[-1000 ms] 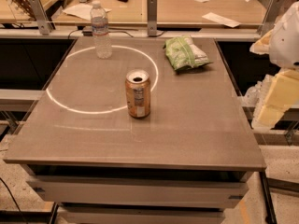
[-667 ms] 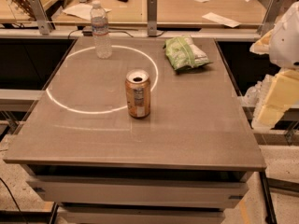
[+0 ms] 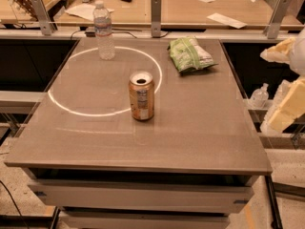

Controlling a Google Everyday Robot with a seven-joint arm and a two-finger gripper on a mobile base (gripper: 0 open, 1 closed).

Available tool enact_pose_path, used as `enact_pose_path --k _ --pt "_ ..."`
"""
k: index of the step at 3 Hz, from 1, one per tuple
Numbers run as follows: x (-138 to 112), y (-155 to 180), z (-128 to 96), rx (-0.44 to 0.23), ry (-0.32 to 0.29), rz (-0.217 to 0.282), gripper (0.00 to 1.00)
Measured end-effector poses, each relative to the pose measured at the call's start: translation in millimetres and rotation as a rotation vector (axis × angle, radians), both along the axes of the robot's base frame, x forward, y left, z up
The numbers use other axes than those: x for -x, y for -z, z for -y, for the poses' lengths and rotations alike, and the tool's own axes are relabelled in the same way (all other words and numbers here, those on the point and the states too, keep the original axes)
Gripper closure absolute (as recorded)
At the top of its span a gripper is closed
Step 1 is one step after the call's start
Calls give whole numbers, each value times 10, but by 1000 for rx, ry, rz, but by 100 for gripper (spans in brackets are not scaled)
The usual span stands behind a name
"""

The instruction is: Pick orange can

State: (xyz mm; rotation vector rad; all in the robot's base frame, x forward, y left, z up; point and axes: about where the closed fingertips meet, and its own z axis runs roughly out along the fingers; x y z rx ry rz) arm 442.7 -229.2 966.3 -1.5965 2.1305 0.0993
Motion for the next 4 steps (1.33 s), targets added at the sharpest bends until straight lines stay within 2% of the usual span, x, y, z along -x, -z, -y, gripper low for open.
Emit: enact_pose_path --k 1,2,3,4 --pt "-50 109 72 -183 -38 38 0" --pt "-45 170 -102 -396 -138 51 0" --pt "11 76 -477 -621 -239 44 0" --pt "76 19 -805 -726 -295 42 0"
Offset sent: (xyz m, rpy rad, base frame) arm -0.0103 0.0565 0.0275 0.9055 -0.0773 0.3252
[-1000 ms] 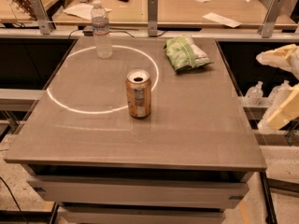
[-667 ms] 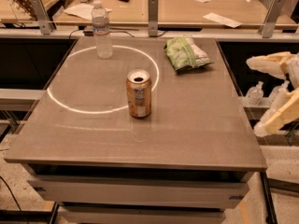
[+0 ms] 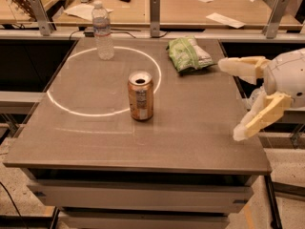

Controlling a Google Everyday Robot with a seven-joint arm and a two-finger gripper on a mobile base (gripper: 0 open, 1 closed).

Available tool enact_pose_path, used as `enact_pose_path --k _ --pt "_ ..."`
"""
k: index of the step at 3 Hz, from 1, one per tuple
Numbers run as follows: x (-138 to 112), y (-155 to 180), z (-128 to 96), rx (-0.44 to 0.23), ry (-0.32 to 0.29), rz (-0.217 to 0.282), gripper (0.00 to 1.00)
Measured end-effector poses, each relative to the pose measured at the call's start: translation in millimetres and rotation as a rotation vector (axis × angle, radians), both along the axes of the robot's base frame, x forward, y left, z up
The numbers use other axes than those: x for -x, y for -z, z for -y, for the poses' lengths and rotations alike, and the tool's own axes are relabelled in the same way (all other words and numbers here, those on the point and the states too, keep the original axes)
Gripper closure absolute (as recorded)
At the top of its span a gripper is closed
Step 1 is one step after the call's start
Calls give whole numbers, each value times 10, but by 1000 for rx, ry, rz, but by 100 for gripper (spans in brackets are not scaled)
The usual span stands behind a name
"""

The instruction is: Pick orange can

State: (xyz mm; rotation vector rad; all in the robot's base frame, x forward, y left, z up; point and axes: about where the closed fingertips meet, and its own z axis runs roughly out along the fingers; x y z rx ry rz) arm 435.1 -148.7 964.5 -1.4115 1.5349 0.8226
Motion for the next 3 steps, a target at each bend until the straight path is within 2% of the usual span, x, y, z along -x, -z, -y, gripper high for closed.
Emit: enact_pose_path --k 1,2,3 --pt "0 0 -1 0 0 0 0" --pt "-33 178 -139 -24 35 -28 0" --pt "-159 486 -385 -61 48 -51 0"
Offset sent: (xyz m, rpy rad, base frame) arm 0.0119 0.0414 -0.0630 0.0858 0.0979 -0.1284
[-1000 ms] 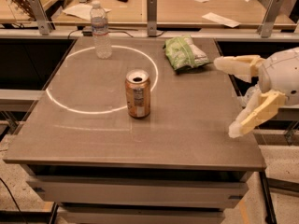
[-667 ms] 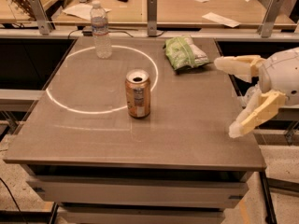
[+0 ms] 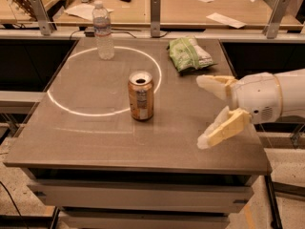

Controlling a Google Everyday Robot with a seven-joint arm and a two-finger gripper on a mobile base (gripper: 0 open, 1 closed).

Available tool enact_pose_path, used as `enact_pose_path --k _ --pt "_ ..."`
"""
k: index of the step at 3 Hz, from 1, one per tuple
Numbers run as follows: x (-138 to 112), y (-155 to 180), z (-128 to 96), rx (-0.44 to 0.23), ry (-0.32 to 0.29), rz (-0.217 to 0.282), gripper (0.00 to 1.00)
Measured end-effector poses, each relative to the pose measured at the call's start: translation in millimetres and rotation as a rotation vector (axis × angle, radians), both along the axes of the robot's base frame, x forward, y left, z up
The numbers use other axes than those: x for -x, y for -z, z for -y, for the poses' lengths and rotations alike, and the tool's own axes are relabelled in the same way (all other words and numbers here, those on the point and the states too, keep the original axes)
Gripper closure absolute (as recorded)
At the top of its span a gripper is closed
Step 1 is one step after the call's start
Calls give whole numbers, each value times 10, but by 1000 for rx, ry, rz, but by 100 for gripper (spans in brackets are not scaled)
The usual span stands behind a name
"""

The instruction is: Pick orange can

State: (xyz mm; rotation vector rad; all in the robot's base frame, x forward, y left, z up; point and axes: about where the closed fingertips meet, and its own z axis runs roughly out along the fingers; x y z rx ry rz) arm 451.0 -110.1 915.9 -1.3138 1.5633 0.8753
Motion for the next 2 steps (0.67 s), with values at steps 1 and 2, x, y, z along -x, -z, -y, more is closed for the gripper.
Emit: enact_pose_path --k 1,2 --pt "-205 210 -235 -36 -21 11 0" --pt "-425 312 -350 -61 -48 34 0"
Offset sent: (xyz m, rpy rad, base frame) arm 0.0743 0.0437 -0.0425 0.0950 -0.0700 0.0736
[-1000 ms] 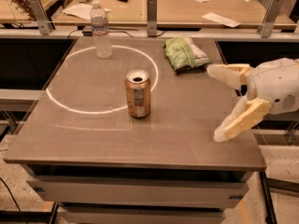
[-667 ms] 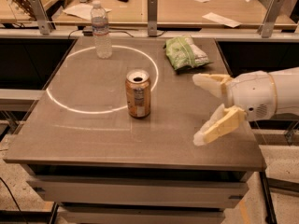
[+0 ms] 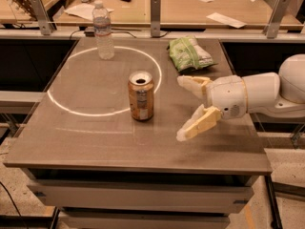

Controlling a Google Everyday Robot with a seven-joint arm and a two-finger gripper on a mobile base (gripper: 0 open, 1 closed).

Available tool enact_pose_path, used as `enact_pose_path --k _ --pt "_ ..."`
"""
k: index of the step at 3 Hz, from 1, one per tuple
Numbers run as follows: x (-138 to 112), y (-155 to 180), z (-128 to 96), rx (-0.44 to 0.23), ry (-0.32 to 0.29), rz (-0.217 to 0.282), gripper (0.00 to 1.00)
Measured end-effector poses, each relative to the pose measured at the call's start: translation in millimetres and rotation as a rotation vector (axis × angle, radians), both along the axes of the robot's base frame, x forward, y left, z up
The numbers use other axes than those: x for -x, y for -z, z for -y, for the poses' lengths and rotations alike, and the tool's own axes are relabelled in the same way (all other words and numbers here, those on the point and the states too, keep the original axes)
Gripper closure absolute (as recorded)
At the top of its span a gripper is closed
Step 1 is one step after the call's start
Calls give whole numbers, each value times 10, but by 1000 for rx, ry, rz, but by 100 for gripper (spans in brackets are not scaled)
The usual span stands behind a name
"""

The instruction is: Pick orange can

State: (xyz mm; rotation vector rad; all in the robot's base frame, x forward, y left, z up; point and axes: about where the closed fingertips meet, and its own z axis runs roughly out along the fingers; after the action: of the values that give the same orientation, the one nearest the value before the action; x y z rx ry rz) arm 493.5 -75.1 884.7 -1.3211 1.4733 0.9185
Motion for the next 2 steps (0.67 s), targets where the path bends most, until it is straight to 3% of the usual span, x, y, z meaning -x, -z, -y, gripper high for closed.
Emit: enact_pose_path --k 1,2 --pt "-178 70 -167 -24 -23 -2 0" --pt "-264 137 -365 -45 -52 -36 0"
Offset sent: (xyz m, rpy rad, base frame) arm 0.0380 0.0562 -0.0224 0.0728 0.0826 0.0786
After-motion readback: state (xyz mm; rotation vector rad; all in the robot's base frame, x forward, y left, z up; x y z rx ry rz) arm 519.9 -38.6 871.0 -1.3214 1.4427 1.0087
